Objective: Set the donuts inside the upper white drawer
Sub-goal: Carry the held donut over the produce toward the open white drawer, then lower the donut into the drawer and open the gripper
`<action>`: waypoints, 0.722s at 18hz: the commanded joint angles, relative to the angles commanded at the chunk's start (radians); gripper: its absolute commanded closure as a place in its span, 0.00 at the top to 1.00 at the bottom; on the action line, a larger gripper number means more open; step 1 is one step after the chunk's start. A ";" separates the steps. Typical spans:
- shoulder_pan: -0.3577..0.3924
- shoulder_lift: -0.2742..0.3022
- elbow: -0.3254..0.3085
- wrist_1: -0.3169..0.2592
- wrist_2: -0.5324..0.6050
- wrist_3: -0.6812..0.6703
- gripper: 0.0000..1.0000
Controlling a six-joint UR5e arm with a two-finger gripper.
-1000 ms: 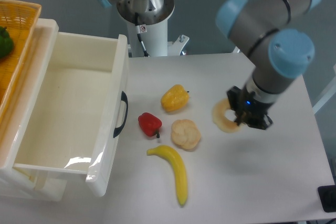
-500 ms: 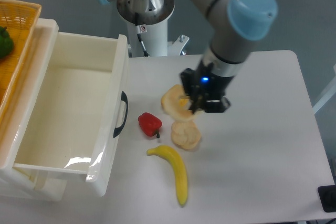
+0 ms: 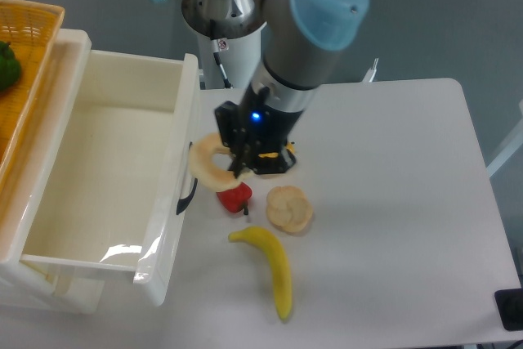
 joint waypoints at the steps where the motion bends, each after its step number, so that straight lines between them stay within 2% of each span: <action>1: -0.014 0.002 -0.002 0.002 0.000 -0.017 0.00; 8: -0.140 0.015 -0.034 0.009 0.002 -0.077 0.01; 10: -0.166 0.018 -0.051 0.026 0.000 -0.075 0.11; 12: -0.183 0.018 -0.061 0.038 0.000 -0.075 0.28; 13: -0.184 0.018 -0.067 0.038 -0.002 -0.075 0.48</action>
